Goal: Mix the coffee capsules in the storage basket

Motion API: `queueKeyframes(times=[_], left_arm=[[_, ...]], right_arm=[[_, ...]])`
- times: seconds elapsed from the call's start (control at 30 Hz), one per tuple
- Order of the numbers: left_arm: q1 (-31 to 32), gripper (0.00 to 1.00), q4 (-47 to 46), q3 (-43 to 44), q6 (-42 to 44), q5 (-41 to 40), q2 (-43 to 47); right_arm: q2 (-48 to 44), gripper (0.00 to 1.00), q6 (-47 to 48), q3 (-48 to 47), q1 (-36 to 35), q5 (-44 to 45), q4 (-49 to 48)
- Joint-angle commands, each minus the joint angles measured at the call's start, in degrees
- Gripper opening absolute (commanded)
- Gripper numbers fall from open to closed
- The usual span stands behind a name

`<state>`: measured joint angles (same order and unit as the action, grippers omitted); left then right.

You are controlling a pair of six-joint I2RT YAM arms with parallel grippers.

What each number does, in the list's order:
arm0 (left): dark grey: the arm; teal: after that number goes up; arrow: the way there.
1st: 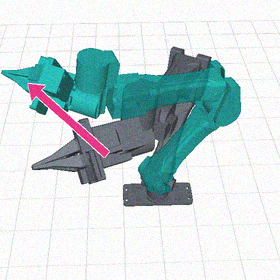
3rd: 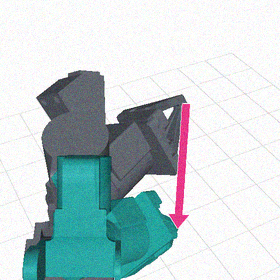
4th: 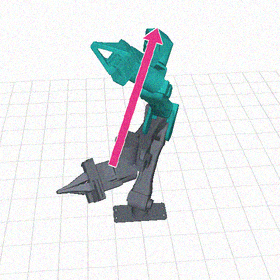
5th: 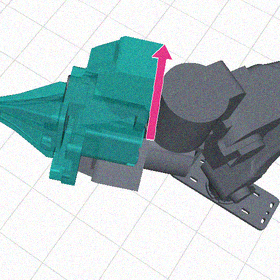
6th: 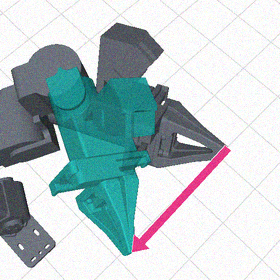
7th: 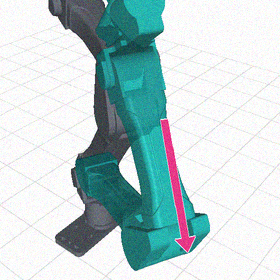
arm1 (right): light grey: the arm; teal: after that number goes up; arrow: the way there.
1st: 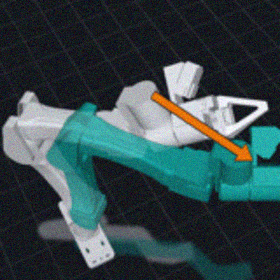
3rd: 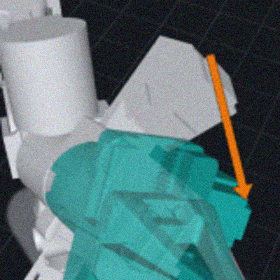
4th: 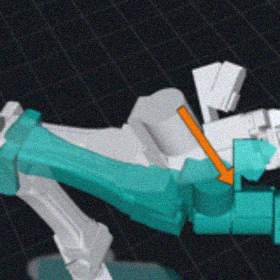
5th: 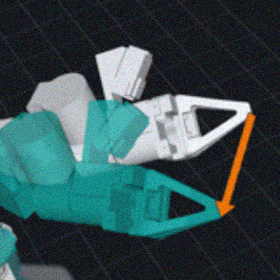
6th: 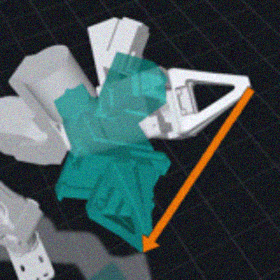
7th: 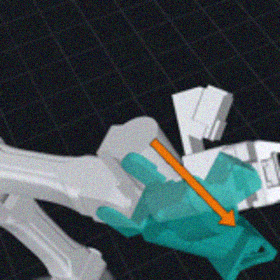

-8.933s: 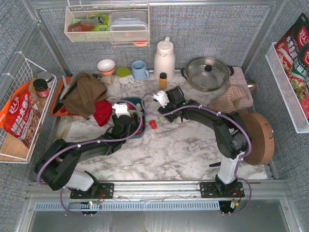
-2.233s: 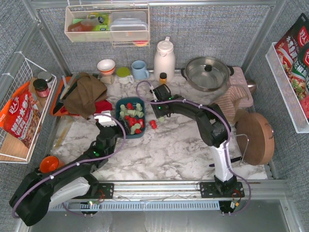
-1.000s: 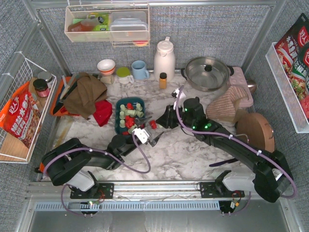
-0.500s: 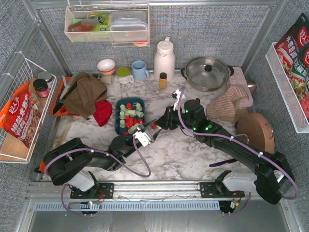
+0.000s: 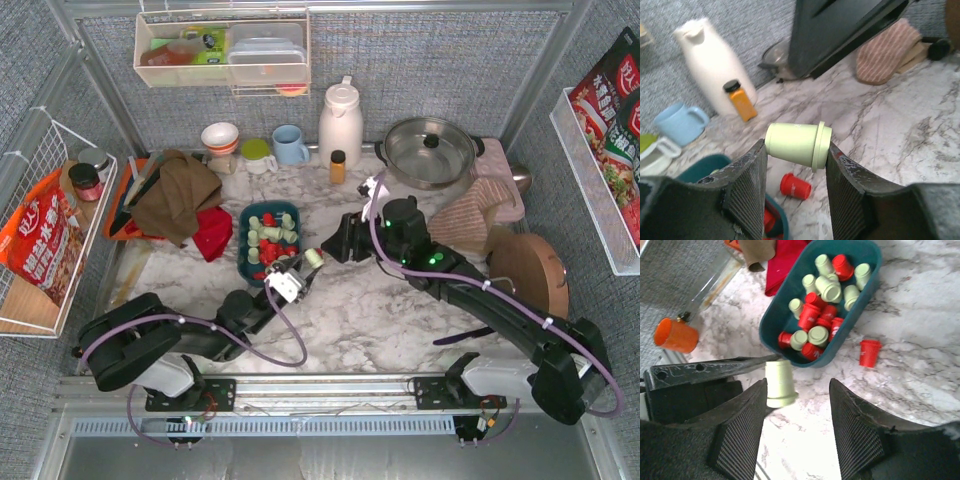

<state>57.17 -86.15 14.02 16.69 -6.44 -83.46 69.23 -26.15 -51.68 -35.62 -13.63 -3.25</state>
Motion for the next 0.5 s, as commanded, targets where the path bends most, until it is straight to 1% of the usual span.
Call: queueKeyframes(times=[0.0,0.07,0.13,0.2,0.23,0.33,0.47], left_arm=[[-0.2,0.32,2.4,-1.3,-5.2,-11.6,2.9],[-0.8,0.32,10.4,-0.2,-9.1,-18.5,5.4],[-2.9,0.32,21.7,1.9,-15.1,-23.3,8.2],[-6.7,0.34,33.6,3.8,-22.8,-24.2,10.6],[-8.7,0.35,37.7,4.3,-27.0,-24.0,11.7],[-14.0,0.37,45.0,4.9,-35.0,-22.2,13.5],[-17.7,0.39,49.4,6.3,-39.0,-19.3,12.6]], right_arm=[[0.8,0.57,4.8,-1.7,0.0,6.3,2.9],[2.9,0.56,6.7,-2.8,-0.1,8.4,4.5],[5.9,0.56,8.0,-4.2,-0.1,10.1,6.0],[9.2,0.56,8.4,-4.9,-0.2,10.9,6.4],[11.0,0.56,8.5,-5.0,-0.2,10.9,6.0],[16.5,0.55,8.9,-5.9,-0.7,10.6,3.4],[25.1,0.53,12.2,-8.6,-2.2,9.5,-0.3]])
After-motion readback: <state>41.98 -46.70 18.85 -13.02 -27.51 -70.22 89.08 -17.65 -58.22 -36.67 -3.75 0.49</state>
